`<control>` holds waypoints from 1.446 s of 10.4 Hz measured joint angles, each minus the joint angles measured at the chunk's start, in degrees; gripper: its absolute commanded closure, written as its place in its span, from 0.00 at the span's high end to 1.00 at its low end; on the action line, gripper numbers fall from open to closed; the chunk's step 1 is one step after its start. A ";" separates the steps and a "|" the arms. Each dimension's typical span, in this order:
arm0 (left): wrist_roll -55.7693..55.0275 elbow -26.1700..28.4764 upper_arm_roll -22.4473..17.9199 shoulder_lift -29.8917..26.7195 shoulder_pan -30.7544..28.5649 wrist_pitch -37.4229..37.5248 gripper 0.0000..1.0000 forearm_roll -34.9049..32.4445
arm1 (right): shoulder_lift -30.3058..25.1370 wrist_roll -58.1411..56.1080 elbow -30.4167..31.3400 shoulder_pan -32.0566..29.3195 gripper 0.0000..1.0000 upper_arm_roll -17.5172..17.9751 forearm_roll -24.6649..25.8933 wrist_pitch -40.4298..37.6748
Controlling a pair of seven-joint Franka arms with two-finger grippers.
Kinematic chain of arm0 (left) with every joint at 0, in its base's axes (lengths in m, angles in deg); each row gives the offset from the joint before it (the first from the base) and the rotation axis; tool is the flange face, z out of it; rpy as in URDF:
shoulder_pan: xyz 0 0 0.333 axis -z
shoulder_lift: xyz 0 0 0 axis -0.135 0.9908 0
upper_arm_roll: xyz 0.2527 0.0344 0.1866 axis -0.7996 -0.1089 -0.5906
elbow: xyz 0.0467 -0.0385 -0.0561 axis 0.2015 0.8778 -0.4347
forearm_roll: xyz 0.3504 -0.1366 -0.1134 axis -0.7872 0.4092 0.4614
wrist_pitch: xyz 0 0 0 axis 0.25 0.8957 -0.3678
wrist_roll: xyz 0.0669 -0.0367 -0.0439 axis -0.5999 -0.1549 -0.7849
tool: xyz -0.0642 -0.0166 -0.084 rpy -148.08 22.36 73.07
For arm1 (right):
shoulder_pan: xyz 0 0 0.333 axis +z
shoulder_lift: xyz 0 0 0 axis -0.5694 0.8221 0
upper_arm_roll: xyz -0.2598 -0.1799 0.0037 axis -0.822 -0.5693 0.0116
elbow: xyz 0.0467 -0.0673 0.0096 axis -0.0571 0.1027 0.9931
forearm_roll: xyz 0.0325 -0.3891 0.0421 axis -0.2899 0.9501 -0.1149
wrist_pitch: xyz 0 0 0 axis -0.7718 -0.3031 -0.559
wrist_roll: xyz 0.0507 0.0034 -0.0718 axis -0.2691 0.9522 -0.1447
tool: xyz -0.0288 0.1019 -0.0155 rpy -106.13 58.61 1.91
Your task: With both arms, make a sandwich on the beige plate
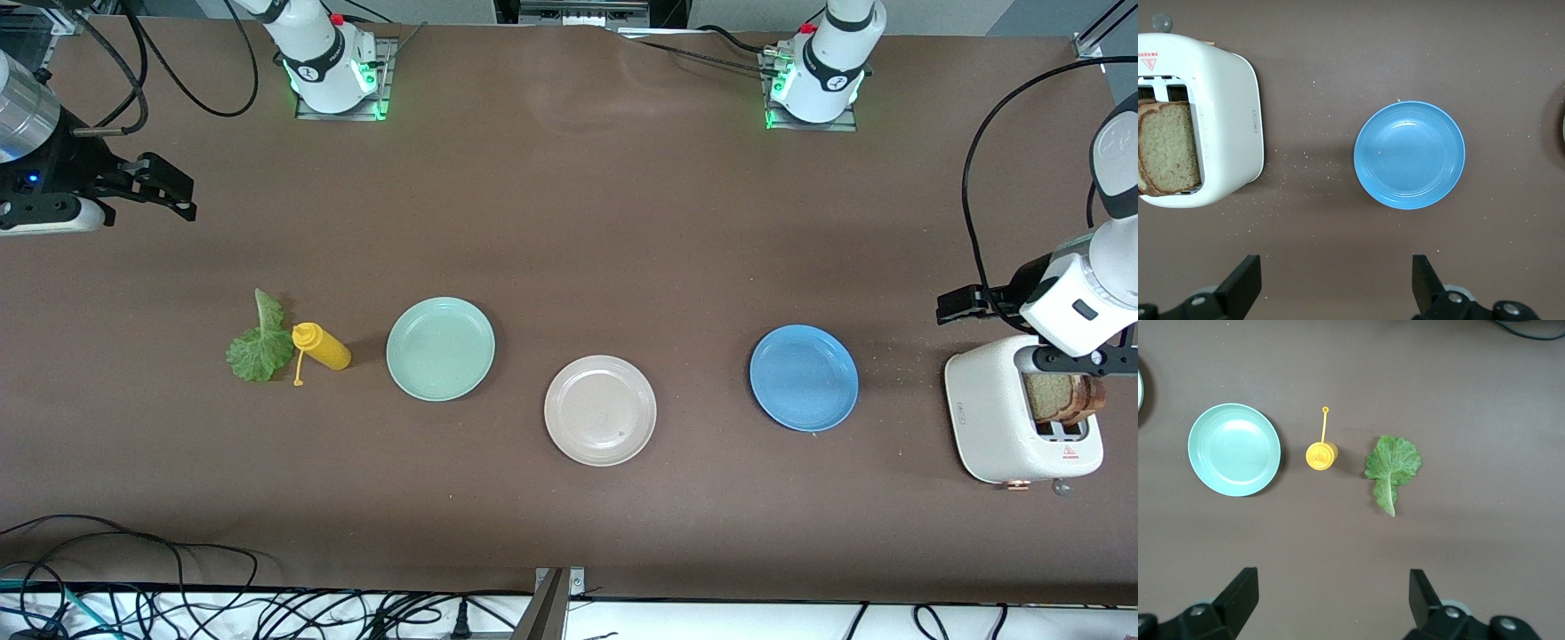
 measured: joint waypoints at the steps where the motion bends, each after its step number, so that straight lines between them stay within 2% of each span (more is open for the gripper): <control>1: 0.00 0.05 0.00 0.00 0.00 0.00 0.99 0.00 | 0.00 0.01 0.00 0.00 1.00 -0.02 0.00 0.00; 9: 0.03 0.43 -0.15 0.00 -0.47 -0.18 1.00 -0.01 | -0.10 0.22 -0.25 -0.01 1.00 -0.63 0.00 -0.43; 13: 5.38 0.39 -0.59 -0.04 -5.33 -0.50 1.00 -0.02 | -0.10 0.50 0.07 -0.09 1.00 -4.93 -0.72 -1.00; 15: 10.23 0.40 -0.71 0.47 -9.04 -0.53 1.00 -0.02 | -0.10 0.61 0.31 -0.07 1.00 -5.57 -0.75 -1.10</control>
